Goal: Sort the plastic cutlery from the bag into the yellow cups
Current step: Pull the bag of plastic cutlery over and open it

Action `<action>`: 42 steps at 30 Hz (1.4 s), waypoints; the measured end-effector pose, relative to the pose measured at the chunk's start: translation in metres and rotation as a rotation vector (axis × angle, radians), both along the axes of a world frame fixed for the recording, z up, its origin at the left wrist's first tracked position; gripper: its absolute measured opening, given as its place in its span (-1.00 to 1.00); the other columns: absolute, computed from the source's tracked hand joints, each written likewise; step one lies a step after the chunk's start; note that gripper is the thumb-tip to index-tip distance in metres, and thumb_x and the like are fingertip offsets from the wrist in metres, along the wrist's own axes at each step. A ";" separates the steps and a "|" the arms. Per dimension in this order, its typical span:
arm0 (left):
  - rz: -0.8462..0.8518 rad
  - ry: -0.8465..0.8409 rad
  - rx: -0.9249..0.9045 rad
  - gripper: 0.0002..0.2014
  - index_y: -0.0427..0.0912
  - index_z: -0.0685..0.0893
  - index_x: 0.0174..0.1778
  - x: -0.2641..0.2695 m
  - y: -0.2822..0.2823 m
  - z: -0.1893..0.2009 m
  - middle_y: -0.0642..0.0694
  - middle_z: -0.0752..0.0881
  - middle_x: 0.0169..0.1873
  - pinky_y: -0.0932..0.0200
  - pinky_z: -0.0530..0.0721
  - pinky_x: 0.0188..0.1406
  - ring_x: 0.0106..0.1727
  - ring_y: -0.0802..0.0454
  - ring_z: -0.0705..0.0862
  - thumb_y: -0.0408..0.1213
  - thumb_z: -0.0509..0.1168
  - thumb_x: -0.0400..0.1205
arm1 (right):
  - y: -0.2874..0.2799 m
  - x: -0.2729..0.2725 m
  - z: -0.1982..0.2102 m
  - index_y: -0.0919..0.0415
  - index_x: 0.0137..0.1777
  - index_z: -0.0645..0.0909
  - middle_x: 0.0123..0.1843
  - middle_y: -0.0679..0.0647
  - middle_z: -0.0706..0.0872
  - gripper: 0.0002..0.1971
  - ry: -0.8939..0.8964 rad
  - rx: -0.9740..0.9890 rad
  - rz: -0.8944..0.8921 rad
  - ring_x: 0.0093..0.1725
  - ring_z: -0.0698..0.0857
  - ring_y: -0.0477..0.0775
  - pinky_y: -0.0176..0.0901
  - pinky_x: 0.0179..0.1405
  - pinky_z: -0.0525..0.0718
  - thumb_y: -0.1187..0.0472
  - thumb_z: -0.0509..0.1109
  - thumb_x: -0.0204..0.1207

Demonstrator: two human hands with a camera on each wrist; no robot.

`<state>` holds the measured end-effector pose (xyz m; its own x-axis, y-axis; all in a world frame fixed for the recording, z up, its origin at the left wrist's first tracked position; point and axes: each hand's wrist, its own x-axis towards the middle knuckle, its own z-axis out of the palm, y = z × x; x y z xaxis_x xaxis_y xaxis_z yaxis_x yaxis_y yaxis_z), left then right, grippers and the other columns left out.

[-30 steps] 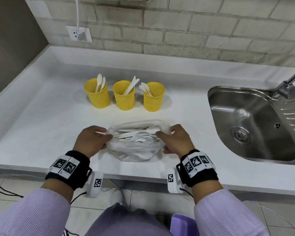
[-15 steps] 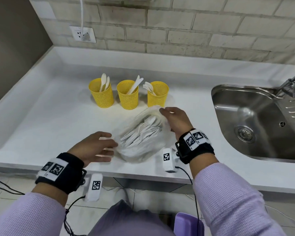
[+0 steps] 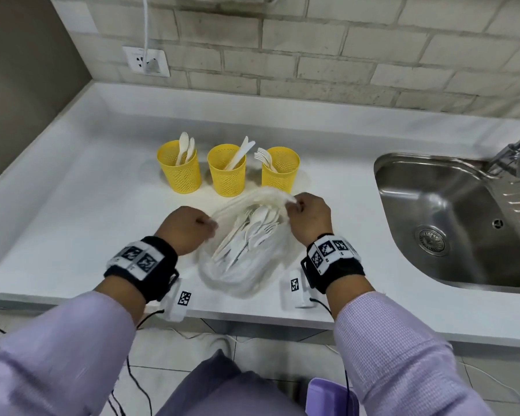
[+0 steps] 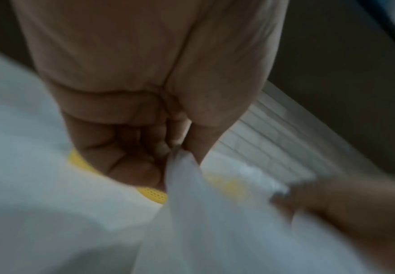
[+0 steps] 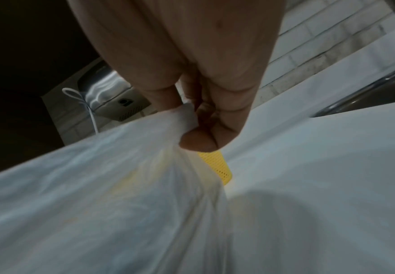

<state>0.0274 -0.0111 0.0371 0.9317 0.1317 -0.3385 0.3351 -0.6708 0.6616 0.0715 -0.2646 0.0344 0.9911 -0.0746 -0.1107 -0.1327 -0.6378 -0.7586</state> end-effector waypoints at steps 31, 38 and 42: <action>-0.071 -0.243 0.120 -0.81 -0.19 0.80 -0.03 0.038 0.016 -0.023 0.04 0.72 -0.22 0.28 0.47 -0.24 -0.04 -0.04 0.69 -0.13 0.39 0.72 | 0.032 0.026 -0.011 0.26 0.15 0.66 0.08 0.18 0.75 -0.68 0.027 -0.179 0.075 0.14 0.69 0.20 -0.15 -0.02 0.48 -0.01 0.45 0.65; 0.277 0.092 -0.659 -0.88 -0.19 0.60 -0.06 0.047 0.014 -0.033 -0.21 0.52 -0.23 0.16 0.51 -0.22 -0.22 -0.06 0.49 -0.26 0.28 0.76 | 0.033 0.041 -0.019 0.15 0.23 0.56 0.14 0.13 0.69 -0.57 0.175 -0.025 0.031 0.16 0.67 0.18 -0.03 0.16 0.61 -0.13 0.51 0.57; 0.335 0.166 -0.899 -0.85 -0.30 0.71 0.04 0.048 0.017 -0.036 -0.13 0.71 -0.26 0.24 0.70 -0.29 -0.29 0.02 0.69 -0.28 0.31 0.78 | 0.038 0.048 -0.018 0.19 -0.31 0.51 -0.23 0.16 0.60 -0.66 0.129 -0.060 0.056 -0.14 0.57 0.18 -0.11 -0.15 0.46 0.09 0.41 0.68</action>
<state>0.0753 0.0055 0.0015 0.8243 0.0093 -0.5661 0.5520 0.2092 0.8072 0.1197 -0.2264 0.0160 0.9718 -0.0297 -0.2341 -0.1892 -0.6910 -0.6976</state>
